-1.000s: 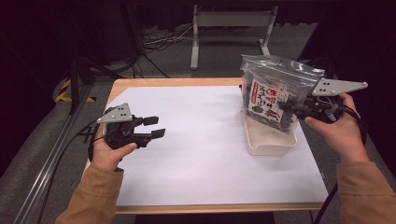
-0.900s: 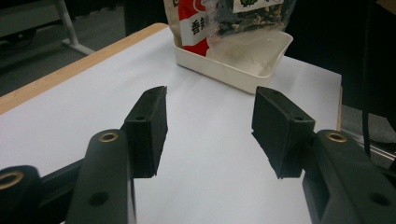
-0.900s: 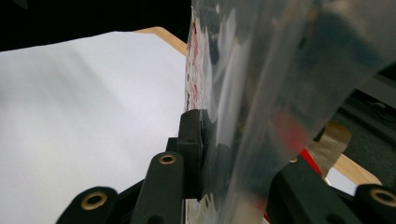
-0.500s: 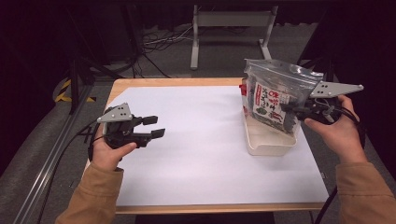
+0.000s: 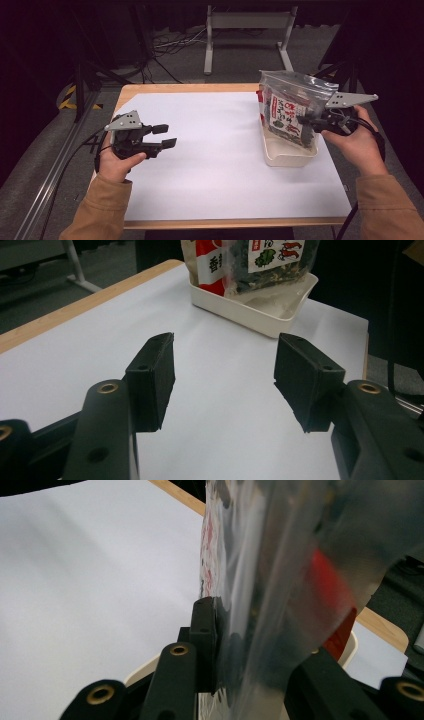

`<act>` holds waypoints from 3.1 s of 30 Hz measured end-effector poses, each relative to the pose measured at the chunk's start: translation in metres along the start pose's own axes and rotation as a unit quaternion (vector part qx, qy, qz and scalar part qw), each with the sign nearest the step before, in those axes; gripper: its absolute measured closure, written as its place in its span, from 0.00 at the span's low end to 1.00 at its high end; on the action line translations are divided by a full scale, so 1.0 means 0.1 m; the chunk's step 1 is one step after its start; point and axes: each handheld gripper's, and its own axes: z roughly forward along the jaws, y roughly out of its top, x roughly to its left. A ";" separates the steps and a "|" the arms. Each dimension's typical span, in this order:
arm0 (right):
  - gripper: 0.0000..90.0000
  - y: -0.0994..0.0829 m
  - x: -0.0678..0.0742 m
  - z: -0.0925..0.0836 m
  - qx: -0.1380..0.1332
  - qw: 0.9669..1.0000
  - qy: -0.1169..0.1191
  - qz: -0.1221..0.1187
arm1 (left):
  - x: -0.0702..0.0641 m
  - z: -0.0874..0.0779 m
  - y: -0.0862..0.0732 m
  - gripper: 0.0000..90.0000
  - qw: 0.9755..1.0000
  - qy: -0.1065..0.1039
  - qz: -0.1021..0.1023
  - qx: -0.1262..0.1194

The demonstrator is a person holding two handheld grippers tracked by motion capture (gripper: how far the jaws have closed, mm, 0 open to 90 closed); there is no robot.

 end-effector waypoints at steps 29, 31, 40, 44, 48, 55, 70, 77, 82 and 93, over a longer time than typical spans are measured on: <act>0.82 -0.51 0.02 0.28 -0.023 0.998 0.014 0.056 | -0.01 0.03 0.00 0.42 1.000 -0.002 -0.005 0.009; 0.82 -0.54 0.02 0.28 -0.030 0.997 0.019 0.063 | -0.02 0.04 0.00 0.42 1.000 -0.002 -0.005 0.009; 0.82 -0.63 -0.01 0.28 -0.045 0.996 0.020 0.077 | -0.02 0.03 -0.03 0.41 1.000 -0.004 -0.006 0.015; 0.82 -0.68 -0.04 0.28 -0.052 0.995 0.017 0.086 | -0.01 0.03 -0.03 0.41 1.000 -0.003 -0.007 0.011; 0.82 -0.70 -0.08 0.27 -0.053 0.994 0.013 0.096 | -0.01 0.03 -0.03 0.41 1.000 -0.003 -0.008 0.012; 0.79 -0.67 -0.07 0.26 -0.053 0.994 0.007 0.094 | 0.00 0.03 -0.04 0.40 1.000 -0.006 -0.010 0.013; 0.37 -0.68 0.02 -0.05 -0.072 0.994 -0.013 0.085 | -0.03 -0.02 -0.13 0.39 1.000 -0.004 -0.008 0.020; 0.35 -0.65 0.11 -0.19 -0.070 0.995 -0.023 0.065 | -0.05 -0.13 -0.21 0.38 1.000 0.005 -0.007 0.014; 0.35 -0.66 0.17 -0.28 -0.063 0.996 -0.023 0.058 | -0.06 -0.22 -0.29 0.38 1.000 0.010 -0.010 0.011; 0.35 -0.67 0.39 -0.40 -0.066 0.997 -0.013 0.038 | -0.09 -0.28 -0.40 0.36 1.000 0.004 -0.003 0.004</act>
